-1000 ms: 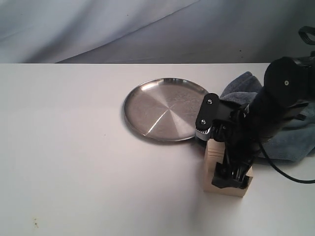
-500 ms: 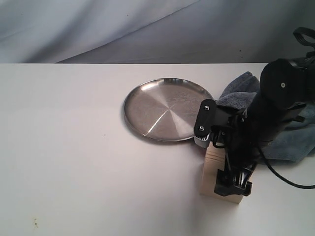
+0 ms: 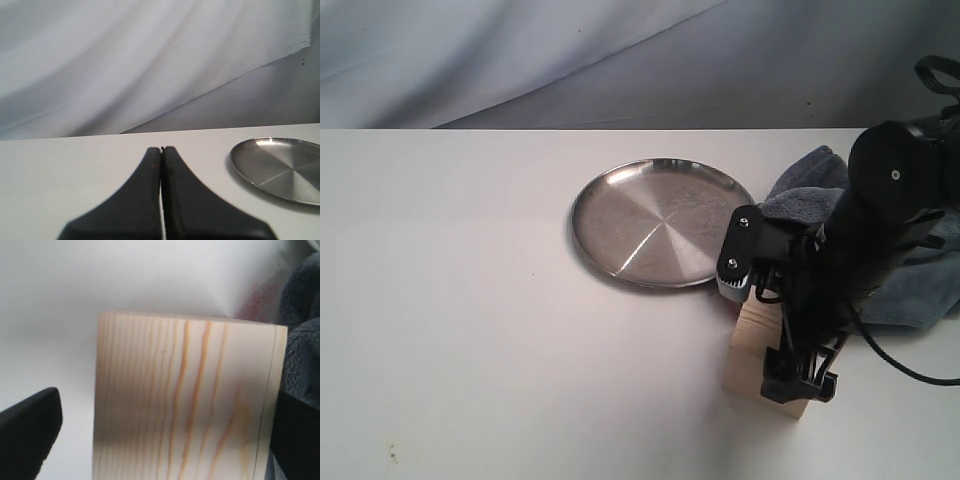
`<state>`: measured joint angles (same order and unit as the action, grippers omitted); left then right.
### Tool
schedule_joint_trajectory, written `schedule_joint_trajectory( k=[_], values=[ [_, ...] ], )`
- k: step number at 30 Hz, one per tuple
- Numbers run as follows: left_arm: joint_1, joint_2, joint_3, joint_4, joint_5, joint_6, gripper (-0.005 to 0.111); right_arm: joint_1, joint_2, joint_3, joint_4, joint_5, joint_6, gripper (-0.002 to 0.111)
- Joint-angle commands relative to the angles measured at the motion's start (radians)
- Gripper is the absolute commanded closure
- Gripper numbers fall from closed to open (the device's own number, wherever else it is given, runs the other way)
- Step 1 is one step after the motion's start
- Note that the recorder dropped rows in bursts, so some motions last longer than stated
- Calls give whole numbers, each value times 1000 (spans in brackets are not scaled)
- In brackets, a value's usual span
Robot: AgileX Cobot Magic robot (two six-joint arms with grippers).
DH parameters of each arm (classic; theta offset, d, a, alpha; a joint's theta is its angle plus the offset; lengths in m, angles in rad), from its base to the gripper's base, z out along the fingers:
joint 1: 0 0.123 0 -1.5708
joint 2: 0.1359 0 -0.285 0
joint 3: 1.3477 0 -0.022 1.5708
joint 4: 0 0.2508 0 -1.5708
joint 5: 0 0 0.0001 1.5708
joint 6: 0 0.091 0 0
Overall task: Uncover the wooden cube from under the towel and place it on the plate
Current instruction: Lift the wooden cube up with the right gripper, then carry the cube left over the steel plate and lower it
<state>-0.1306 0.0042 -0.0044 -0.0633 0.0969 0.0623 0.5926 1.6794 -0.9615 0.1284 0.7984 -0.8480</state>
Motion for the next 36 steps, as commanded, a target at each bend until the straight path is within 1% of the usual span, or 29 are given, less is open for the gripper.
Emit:
schedule_joint_trajectory(
  k=[1, 4, 10, 13, 18, 25, 29, 33, 36],
  values=[
    [2, -4, 4, -2, -11, -1, 107, 6, -7, 1, 33, -21, 15, 13],
    [2, -4, 4, -2, -11, -1, 107, 6, -7, 1, 55, -34, 18, 21],
    [2, -4, 4, -2, -11, -1, 107, 6, -7, 1, 57, -35, 18, 48],
    [2, -4, 4, -2, -11, -1, 107, 6, -7, 1, 57, -35, 18, 55],
    [2, -4, 4, -2, -11, -1, 107, 6, -7, 1, 66, -35, 18, 59],
    [2, -4, 4, -2, -11, -1, 107, 6, -12, -7, 146, -45, 18, 66],
    [2, -4, 4, -2, -11, -1, 107, 6, -42, -7, 165, -64, 18, 67],
    [2, -4, 4, -2, -11, -1, 107, 6, -84, -7, 203, -119, 16, 67],
    [2, -4, 4, -2, -11, -1, 107, 6, -105, -7, 236, -212, 16, 67]
  ],
)
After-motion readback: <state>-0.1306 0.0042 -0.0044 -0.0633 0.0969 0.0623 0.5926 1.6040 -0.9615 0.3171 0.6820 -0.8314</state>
